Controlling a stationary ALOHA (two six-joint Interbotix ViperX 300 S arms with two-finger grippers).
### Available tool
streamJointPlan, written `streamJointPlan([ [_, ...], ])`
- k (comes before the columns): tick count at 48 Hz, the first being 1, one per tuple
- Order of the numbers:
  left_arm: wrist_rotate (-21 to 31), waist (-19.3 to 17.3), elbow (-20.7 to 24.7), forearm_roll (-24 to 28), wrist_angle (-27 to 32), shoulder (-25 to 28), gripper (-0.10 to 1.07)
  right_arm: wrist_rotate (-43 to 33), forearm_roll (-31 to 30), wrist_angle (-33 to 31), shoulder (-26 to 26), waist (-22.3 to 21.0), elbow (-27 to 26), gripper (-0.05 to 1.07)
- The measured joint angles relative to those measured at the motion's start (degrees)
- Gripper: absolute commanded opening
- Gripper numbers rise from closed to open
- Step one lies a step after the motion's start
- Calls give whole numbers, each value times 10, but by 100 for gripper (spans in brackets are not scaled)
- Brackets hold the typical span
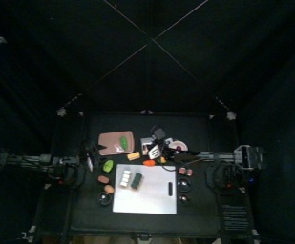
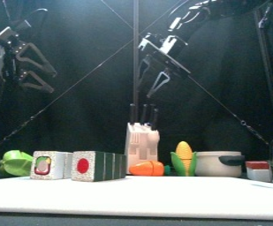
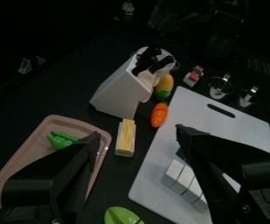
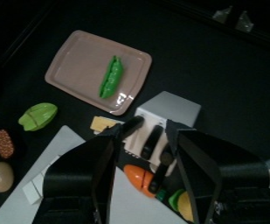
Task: Grab eggplant
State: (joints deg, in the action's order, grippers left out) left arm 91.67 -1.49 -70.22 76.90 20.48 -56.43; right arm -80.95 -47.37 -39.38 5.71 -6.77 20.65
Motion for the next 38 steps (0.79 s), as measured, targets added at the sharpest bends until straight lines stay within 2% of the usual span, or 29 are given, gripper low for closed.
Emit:
streamJointPlan([
  [10, 0, -2, 0, -1, 0, 0, 101, -51, 2, -30, 54, 0, 77, 81],
  [23, 0, -4, 0, -2, 0, 0, 101, -112, 10, -34, 96, -4, 164, 81],
  [31, 0, -4, 0, -2, 0, 0, 101, -112, 42, -34, 98, -17, 196, 81],
  [38, 0, -5, 0, -2, 0, 0, 101, -112, 75, -34, 76, -32, 208, 81],
])
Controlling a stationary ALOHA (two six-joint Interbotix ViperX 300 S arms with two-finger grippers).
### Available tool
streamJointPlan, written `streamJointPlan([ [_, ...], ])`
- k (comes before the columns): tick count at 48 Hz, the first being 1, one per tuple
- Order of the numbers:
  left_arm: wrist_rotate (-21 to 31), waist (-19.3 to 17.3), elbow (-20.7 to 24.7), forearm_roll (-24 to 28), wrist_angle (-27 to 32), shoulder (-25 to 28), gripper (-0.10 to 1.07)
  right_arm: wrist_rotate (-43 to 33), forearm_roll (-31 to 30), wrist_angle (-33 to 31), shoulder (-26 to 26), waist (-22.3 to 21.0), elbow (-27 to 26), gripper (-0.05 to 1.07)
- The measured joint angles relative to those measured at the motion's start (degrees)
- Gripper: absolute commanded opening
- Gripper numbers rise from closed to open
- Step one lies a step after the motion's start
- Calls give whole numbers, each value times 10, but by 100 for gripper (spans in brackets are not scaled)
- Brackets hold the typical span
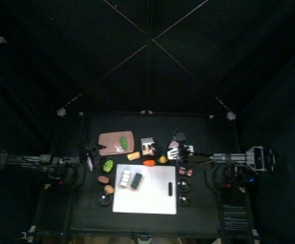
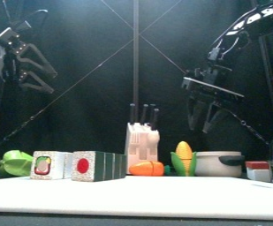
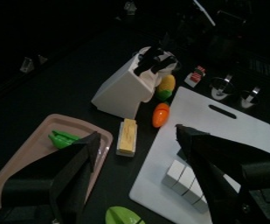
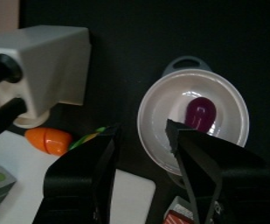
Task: Grab eggplant
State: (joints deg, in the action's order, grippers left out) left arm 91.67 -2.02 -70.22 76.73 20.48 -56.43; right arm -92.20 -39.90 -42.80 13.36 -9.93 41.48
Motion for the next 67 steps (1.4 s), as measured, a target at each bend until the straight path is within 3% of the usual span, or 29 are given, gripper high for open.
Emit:
streamJointPlan([
  [18, 0, 0, 0, -1, -1, 0, 101, 0, 21, -15, -46, -33, 4, 82],
  [32, 0, 0, -2, 0, 0, 0, 101, 1, 28, -26, -47, -34, 29, 86],
  [41, 0, -1, -2, 0, -1, 0, 101, 0, 32, -9, -61, -43, 33, 92],
  [67, 0, -4, -2, 0, -1, 1, 101, 4, 33, 20, -119, -70, 33, 92],
])
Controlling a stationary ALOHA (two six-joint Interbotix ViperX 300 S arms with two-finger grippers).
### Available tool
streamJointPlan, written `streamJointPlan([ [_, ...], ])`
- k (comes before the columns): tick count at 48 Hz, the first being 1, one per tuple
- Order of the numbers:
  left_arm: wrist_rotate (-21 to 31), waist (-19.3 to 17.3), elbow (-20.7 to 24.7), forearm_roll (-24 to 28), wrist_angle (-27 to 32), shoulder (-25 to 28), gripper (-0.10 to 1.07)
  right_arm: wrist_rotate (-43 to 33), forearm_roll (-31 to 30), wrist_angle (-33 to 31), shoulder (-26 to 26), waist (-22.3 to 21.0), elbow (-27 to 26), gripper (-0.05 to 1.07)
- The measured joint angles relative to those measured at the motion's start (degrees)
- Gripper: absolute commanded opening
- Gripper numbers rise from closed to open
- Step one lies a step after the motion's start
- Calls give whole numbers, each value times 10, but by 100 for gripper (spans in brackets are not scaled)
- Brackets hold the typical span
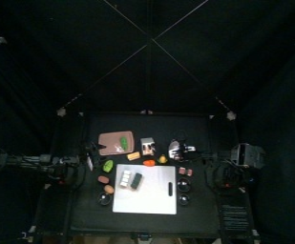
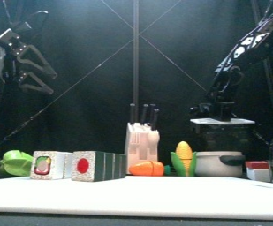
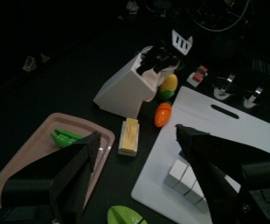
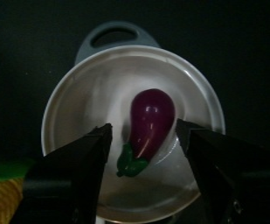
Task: Grab eggplant
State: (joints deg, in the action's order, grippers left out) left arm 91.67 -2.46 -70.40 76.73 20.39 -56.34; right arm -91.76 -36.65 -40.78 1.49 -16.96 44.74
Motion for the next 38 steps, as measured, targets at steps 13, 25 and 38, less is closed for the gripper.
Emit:
streamJointPlan([
  [13, 0, -1, 0, 0, 0, -1, 101, -2, -3, 29, -19, -14, 0, 90],
  [25, 0, -1, 0, 0, 0, -1, 101, 0, -2, 31, -26, -17, 1, 75],
  [38, 0, -1, 0, -1, 0, -1, 101, 0, -3, 30, -24, -15, -15, 63],
])
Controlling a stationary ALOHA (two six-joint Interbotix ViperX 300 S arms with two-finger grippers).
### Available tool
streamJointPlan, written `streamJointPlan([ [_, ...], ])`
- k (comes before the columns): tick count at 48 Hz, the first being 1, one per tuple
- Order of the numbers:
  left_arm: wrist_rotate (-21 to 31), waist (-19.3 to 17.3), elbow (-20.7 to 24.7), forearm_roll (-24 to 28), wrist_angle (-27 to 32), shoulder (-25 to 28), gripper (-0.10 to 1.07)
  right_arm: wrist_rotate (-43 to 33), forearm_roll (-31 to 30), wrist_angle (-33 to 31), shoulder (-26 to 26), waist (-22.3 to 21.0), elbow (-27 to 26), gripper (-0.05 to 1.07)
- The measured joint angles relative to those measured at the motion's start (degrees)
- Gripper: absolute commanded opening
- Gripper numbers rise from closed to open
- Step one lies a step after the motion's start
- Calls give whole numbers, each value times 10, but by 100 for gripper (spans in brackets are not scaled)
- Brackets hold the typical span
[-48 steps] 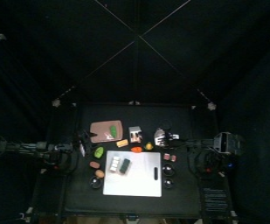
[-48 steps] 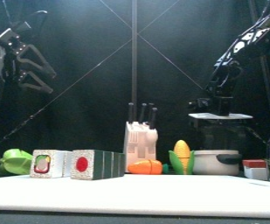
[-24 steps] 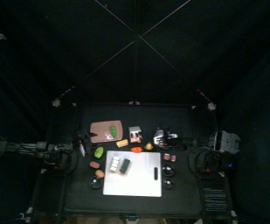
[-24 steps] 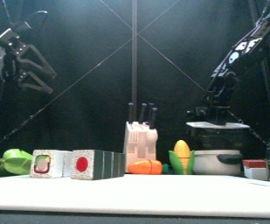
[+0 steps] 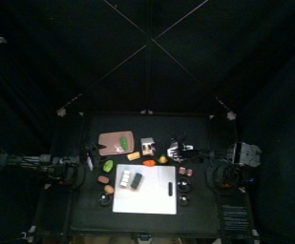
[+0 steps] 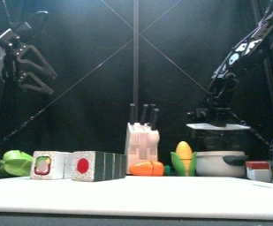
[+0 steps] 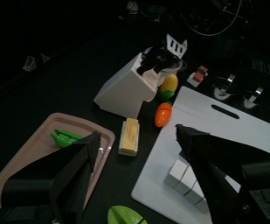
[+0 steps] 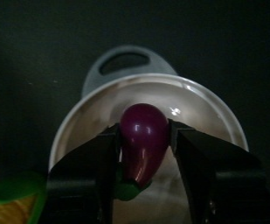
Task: Grab eggplant
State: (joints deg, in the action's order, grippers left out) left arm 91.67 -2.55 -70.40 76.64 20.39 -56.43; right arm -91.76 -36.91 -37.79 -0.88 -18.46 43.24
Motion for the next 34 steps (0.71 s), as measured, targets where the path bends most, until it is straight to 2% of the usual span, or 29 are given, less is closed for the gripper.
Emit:
streamJointPlan([
  [13, 0, 0, 0, 1, 0, 1, 101, 0, -26, -21, 18, 17, -37, 63],
  [25, 0, 0, 0, 0, 0, 0, 101, 1, -32, -42, 24, 23, -40, 63],
  [34, 0, 0, 0, 0, 1, 0, 101, 2, -41, -58, 65, 30, -40, 63],
])
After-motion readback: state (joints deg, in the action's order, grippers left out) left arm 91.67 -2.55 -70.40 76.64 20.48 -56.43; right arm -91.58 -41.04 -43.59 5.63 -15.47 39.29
